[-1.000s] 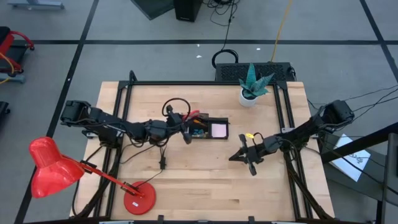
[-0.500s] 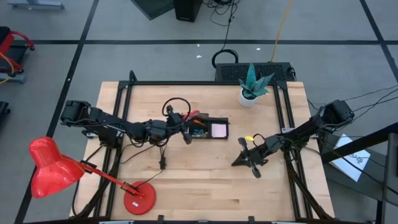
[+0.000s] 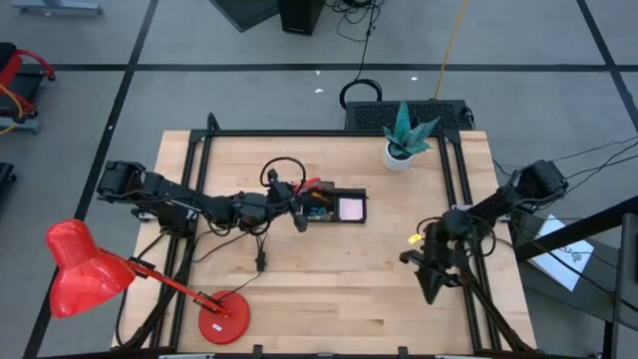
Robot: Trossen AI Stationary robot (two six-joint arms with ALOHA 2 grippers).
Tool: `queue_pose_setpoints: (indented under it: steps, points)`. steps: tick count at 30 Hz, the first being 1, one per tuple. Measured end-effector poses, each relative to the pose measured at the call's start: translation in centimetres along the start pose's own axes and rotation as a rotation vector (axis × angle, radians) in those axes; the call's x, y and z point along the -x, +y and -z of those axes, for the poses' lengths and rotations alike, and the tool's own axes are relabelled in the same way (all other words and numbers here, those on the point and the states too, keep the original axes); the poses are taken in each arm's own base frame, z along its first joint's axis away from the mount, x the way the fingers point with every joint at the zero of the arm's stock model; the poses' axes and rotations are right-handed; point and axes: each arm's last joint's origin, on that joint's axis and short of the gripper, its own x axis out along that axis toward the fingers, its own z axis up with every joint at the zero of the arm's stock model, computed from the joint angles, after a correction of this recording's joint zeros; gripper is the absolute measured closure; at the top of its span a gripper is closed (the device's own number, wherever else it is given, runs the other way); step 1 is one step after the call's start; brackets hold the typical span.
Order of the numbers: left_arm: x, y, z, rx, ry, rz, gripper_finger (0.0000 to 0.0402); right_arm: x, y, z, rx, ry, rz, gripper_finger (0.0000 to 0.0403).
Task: Pick and place office supplies into organizer
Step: Put the red scissors into the black desk organizer
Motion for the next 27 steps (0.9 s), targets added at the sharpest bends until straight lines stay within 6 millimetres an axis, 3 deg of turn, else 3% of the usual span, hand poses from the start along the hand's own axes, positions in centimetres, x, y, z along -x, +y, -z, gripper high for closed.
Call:
queue_pose_setpoints:
  steps: [6,27]
  points:
    - [-0.02,0.03,0.04,-0.015,0.004,-0.001,0.0362,-0.16,0.42,-0.41,0.033,-0.056,-0.117,0.0403]
    - [-0.05,0.07,0.1,-0.033,0.01,-0.002,0.0362,-0.16,0.45,-0.34,0.026,-0.052,-0.123,0.0403]
